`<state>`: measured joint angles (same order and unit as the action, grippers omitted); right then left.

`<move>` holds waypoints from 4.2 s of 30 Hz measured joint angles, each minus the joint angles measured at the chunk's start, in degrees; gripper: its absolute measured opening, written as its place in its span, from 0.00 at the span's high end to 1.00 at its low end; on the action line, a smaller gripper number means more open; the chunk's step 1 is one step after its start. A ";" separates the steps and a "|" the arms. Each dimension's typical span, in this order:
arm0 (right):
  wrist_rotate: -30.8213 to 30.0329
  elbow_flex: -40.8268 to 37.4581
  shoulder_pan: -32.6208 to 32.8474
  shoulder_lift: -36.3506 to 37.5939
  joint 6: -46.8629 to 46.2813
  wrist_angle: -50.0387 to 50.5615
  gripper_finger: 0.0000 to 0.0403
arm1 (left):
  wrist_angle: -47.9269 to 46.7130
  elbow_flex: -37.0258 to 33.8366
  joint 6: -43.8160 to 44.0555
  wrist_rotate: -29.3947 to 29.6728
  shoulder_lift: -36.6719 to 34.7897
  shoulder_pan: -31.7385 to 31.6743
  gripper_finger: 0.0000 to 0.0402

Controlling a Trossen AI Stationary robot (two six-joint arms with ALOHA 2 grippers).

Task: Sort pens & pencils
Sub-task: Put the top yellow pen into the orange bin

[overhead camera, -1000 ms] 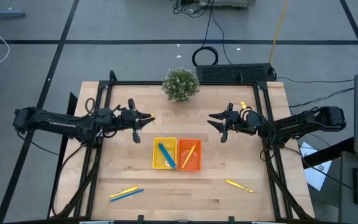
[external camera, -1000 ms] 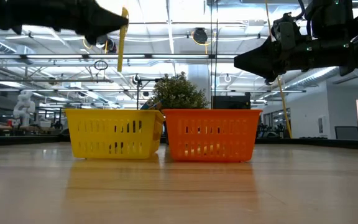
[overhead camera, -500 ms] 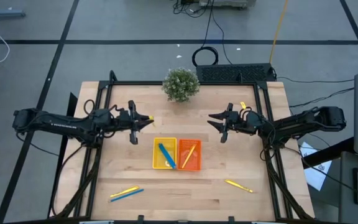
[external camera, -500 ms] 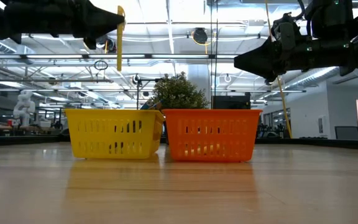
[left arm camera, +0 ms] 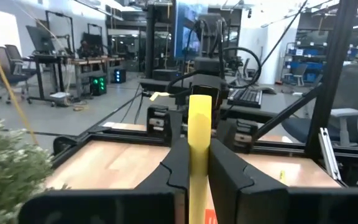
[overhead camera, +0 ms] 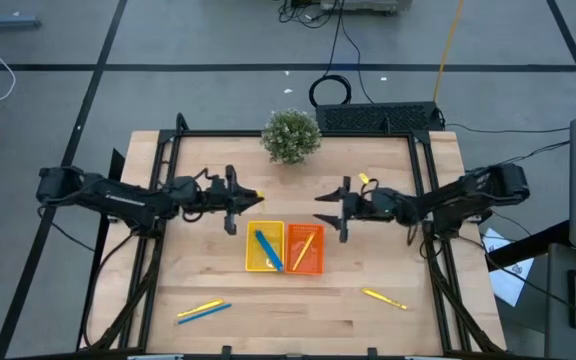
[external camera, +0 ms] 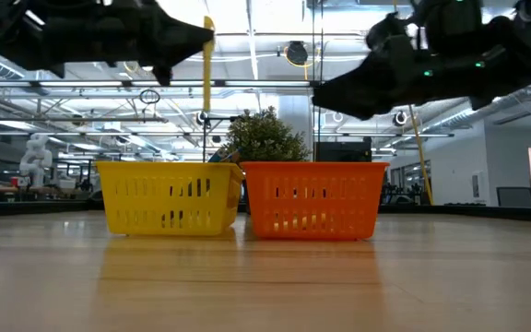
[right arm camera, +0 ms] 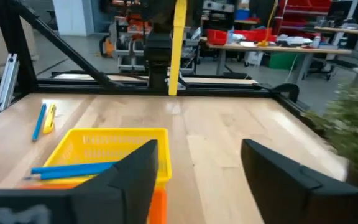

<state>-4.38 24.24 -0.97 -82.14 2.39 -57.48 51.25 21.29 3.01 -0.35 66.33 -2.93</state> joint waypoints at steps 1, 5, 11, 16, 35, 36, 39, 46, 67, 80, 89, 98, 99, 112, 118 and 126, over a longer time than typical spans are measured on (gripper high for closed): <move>0.09 1.33 0.03 -1.64 0.02 -0.03 0.43 | 0.08 0.98 0.04 -0.19 1.39 -0.03 0.92; 0.42 6.43 0.02 -7.26 -0.72 -0.10 0.36 | 0.05 4.87 0.10 -2.74 7.04 0.30 0.92; 9.40 12.19 0.39 -13.89 -0.84 -1.87 0.35 | 0.05 9.78 -1.58 -2.61 14.37 1.60 0.92; 9.16 14.35 0.97 -15.51 -0.83 -2.33 0.38 | 0.06 12.55 -3.60 -2.30 16.93 3.04 0.92; 8.99 14.29 1.84 -15.47 -3.94 -6.25 0.60 | 7.35 14.19 -5.32 -2.14 17.94 4.29 0.92; 9.00 14.29 1.84 -15.47 -4.20 -6.23 0.62 | 7.31 14.17 -5.32 -2.13 18.11 4.29 0.92; 9.00 14.29 1.84 -15.49 -4.31 -6.16 0.69 | 8.45 14.16 -5.32 -2.13 18.47 4.29 0.92; 8.95 14.29 1.81 -15.48 -4.31 -5.96 0.86 | 11.74 14.15 -4.79 -2.13 20.70 4.32 0.92; 8.98 14.22 1.81 -13.75 -4.35 -2.32 0.95 | -2.73 14.02 -2.85 -2.03 13.91 2.85 0.59; 8.72 6.04 1.84 1.01 -1.54 5.82 0.95 | -31.41 12.24 -5.06 4.24 -10.01 4.22 0.41; 5.66 0.82 1.84 6.77 -1.27 5.72 0.95 | -25.52 -0.80 -5.59 10.07 -25.26 4.63 0.40; 3.98 0.87 1.79 6.83 -1.64 6.33 0.95 | -25.72 -5.65 -2.80 7.93 -29.99 4.10 0.40; 3.97 0.87 1.79 6.83 -1.66 6.28 0.95 | -25.66 -5.65 -2.80 7.92 -30.03 4.10 0.40; 3.95 0.87 1.77 6.83 -1.68 6.36 0.95 | -25.93 -5.65 -2.72 8.34 -29.97 4.08 0.40; 3.95 0.88 1.77 6.83 -1.70 6.81 0.95 | -26.15 -5.65 -2.85 8.36 -29.97 4.08 0.40; 3.97 0.89 1.77 6.83 -1.68 7.66 0.95 | -26.16 -5.65 -3.19 8.38 -29.97 4.08 0.40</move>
<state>-0.40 25.12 0.80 -75.31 0.71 -49.82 25.09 15.64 -0.18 8.03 36.36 1.15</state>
